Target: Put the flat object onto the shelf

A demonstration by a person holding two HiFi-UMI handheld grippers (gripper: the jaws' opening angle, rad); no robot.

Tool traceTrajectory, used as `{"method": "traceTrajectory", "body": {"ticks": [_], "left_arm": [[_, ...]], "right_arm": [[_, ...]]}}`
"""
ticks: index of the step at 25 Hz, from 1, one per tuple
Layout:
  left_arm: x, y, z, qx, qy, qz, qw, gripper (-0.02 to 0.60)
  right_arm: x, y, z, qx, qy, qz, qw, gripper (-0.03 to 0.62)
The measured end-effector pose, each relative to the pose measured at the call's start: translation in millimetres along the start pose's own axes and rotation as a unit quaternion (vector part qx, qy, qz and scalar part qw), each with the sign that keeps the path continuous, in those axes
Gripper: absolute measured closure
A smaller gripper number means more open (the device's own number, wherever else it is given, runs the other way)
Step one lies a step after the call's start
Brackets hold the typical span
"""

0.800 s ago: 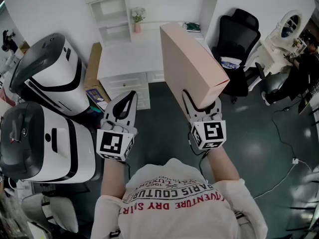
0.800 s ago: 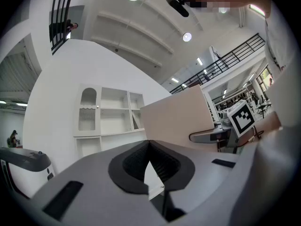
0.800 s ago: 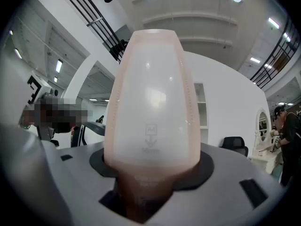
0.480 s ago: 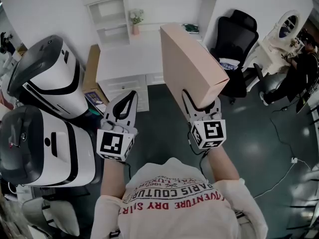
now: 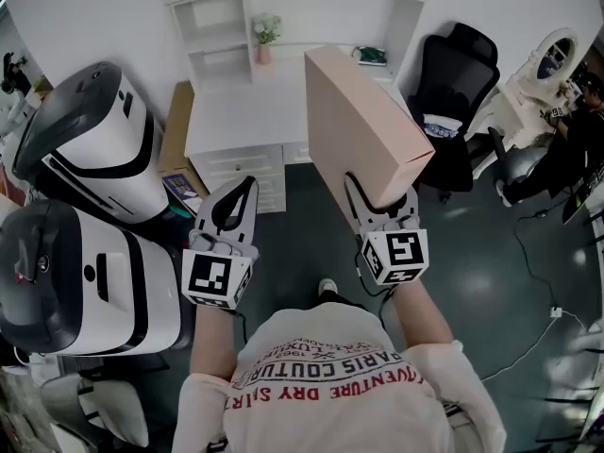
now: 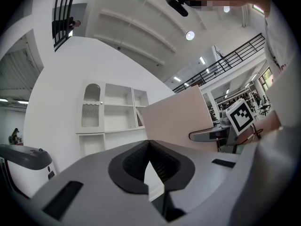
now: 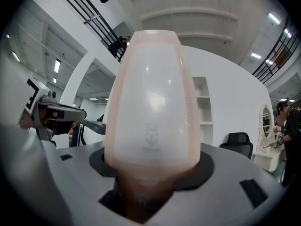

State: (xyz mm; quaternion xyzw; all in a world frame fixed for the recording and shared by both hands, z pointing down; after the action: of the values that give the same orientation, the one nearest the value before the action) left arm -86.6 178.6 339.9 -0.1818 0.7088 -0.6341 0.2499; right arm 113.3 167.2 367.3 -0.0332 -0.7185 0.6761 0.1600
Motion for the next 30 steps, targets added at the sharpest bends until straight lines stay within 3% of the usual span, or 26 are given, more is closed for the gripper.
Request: {"method": "traceTrajectory", "body": {"ticks": [8, 18, 22, 30], "left_arm": [[25, -19, 46, 0.008, 0.031, 0.011, 0.9994, 0.571], [52, -8, 169, 0.001, 0.068, 0.033, 0.9971, 0.571], [62, -11, 215, -0.003, 0.084, 0.024, 0.9962, 0.571], [82, -20, 277, 0.017, 0.081, 0.031, 0.9961, 0.571]], "right_arm": [[-27, -24, 65, -0.005, 0.023, 0.021, 1.000, 0.298], [-109, -28, 184, -0.017, 0.064, 0.021, 0.998, 0.298], [-140, -28, 223, -0.020, 0.075, 0.012, 0.997, 0.298], [-175, -22, 283, -0.022, 0.081, 0.000, 0.996, 0.298]]}}
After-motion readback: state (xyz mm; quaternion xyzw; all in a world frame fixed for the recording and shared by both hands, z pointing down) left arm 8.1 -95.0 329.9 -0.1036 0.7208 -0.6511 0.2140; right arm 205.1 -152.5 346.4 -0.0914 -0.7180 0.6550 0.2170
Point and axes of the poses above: the fingertips, and each gripper's own axes: z forward along the fingers, x to its left, y out of its top, the point moved 1 cm from there along -z, backward along the fingers, and after that the axes turned 4 degrees about -z, right-handed, at the moved point
